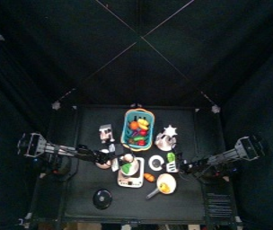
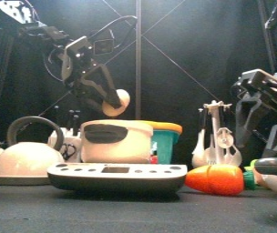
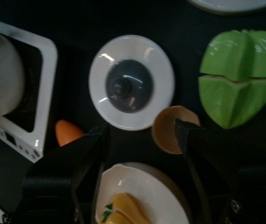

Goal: Remove half of eggshell

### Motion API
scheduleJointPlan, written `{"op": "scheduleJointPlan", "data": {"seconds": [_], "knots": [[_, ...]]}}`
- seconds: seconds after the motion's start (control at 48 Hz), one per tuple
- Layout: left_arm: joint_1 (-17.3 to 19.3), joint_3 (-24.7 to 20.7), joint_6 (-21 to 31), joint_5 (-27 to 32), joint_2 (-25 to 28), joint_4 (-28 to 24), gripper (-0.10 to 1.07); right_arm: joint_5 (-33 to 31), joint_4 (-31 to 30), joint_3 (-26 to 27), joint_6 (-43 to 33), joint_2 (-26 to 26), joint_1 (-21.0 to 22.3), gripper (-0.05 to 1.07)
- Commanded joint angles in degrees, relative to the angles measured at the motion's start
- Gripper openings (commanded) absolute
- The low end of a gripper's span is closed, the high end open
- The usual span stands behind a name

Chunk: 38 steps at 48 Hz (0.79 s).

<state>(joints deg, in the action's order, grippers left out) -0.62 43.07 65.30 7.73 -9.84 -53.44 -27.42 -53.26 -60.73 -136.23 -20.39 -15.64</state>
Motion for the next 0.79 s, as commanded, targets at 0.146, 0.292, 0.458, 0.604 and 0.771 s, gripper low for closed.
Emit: {"op": "scheduleJointPlan", "data": {"seconds": [0.146, 0.292, 0.458, 0.604, 0.771], "knots": [[0.7, -1.1, 0.0, -2.2, -0.4, -2.0, 0.76, 0.8, -10.9, 7.6, -0.4, -0.4, 2.7, 0.92], [1.1, -1.5, 0.0, -3.3, -0.1, -3.0, 0.76, 5.0, -16.4, 10.4, -0.9, 0.3, 6.1, 0.92], [1.2, -1.4, 0.0, -3.3, -0.1, -3.1, 0.76, 7.9, -17.6, 10.5, -0.8, 0.8, 9.1, 0.92], [1.3, -1.3, 0.0, -3.3, -0.1, -3.2, 0.76, 8.3, -17.3, 10.2, -0.9, 1.9, 9.7, 0.92], [1.4, -1.5, 0.2, -3.3, -0.1, -3.1, 0.76, 8.2, -17.3, 10.7, -0.9, 2.3, 10.2, 0.92]]}}
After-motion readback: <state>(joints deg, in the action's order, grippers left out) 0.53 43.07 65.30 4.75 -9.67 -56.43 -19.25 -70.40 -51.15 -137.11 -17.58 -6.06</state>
